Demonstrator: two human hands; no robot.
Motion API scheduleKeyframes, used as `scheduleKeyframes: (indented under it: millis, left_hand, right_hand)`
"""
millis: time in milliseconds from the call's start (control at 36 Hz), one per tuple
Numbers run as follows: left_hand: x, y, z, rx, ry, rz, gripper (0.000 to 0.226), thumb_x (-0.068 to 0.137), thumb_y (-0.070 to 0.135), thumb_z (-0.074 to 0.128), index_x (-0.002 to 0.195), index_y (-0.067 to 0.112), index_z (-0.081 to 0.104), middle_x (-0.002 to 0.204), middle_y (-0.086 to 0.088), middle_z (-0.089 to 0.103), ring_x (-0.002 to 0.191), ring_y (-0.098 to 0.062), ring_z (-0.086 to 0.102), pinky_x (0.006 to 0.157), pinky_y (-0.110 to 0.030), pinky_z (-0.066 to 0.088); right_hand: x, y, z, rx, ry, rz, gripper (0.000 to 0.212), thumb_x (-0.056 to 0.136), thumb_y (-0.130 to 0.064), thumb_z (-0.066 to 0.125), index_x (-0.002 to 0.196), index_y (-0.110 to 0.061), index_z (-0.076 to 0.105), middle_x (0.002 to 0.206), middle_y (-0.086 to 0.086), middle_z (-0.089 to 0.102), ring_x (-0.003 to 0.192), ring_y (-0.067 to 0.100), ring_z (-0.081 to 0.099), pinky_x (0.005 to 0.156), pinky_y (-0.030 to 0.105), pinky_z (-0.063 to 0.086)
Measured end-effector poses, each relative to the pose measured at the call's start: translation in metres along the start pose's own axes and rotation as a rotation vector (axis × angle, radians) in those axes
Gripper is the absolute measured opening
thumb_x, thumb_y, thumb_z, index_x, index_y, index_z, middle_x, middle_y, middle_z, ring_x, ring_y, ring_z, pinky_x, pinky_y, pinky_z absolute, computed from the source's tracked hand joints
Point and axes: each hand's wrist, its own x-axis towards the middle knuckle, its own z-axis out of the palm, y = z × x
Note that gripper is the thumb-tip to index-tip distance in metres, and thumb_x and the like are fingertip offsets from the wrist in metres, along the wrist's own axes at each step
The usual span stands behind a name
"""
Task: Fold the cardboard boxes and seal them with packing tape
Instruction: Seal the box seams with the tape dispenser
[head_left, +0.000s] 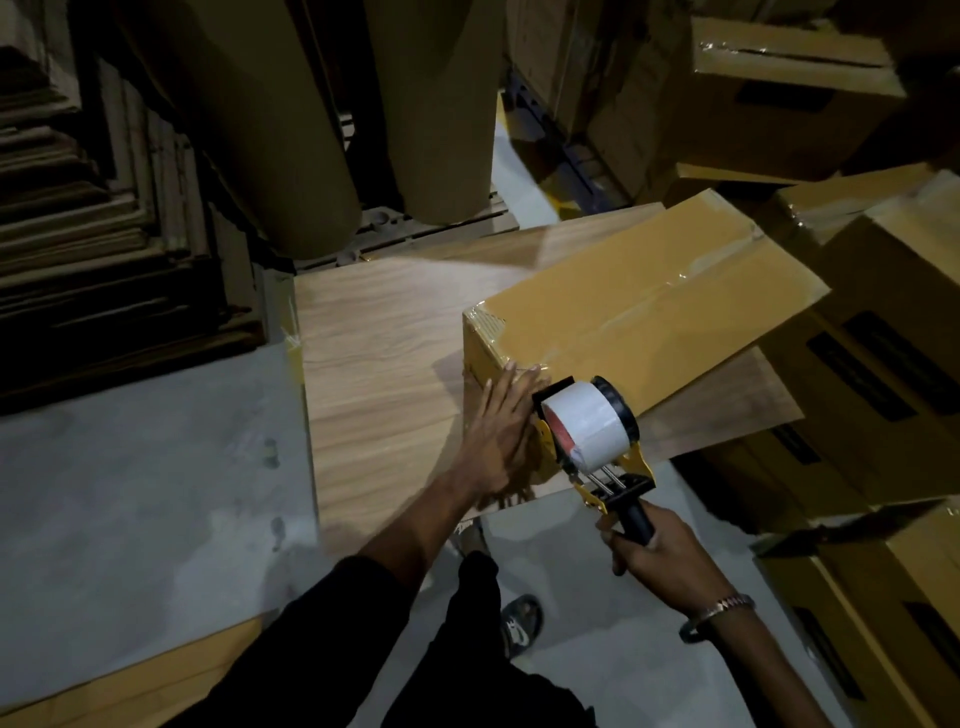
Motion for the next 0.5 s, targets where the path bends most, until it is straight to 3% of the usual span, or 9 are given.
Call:
scheduleKeyframes:
  millis: [83, 222, 306, 500]
  left_hand:
    - [0.002, 0.002, -0.004, 0.029, -0.037, -0.049, 0.063, 0.111, 0.048, 0.017, 0.169, 0.024, 0.007, 0.176, 0.002, -0.004, 0.161, -0.023, -0.017, 0.127, -0.053, -0.011]
    - [0.001, 0.003, 0.0, 0.081, -0.056, -0.039, 0.065, 0.111, 0.051, 0.009, 0.168, 0.022, 0.003, 0.176, 0.0, -0.009, 0.161, -0.025, -0.017, 0.123, -0.048, -0.02]
    - [0.003, -0.003, 0.0, 0.118, -0.113, -0.006, 0.077, 0.107, 0.064, 0.005, 0.168, 0.018, 0.0, 0.176, -0.005, -0.011, 0.16, -0.029, -0.019, 0.125, -0.056, -0.016]
    - [0.006, 0.0, 0.001, 0.139, -0.162, -0.051, 0.082, 0.103, 0.072, 0.003, 0.168, 0.022, 0.004, 0.175, -0.001, -0.013, 0.159, -0.024, -0.023, 0.128, -0.062, -0.003]
  right_hand:
    - [-0.012, 0.012, -0.006, 0.015, -0.02, 0.014, 0.005, 0.097, -0.018, 0.071, 0.096, -0.023, 0.072, 0.066, 0.006, 0.073, 0.054, 0.003, 0.062, 0.055, 0.018, 0.042]
    - [-0.019, 0.028, 0.0, -0.037, -0.021, 0.041, 0.008, 0.097, -0.019, 0.071, 0.098, -0.027, 0.072, 0.068, 0.001, 0.075, 0.055, 0.002, 0.061, 0.056, 0.018, 0.042]
    - [-0.015, 0.03, 0.006, -0.052, 0.002, 0.031, 0.003, 0.096, -0.015, 0.07, 0.096, -0.018, 0.071, 0.067, -0.001, 0.074, 0.058, 0.0, 0.063, 0.056, 0.015, 0.042]
    - [-0.023, 0.031, 0.001, 0.1, -0.039, 0.043, 0.017, 0.097, -0.013, 0.069, 0.102, -0.029, 0.074, 0.066, 0.007, 0.073, 0.05, 0.001, 0.055, 0.058, 0.021, 0.041]
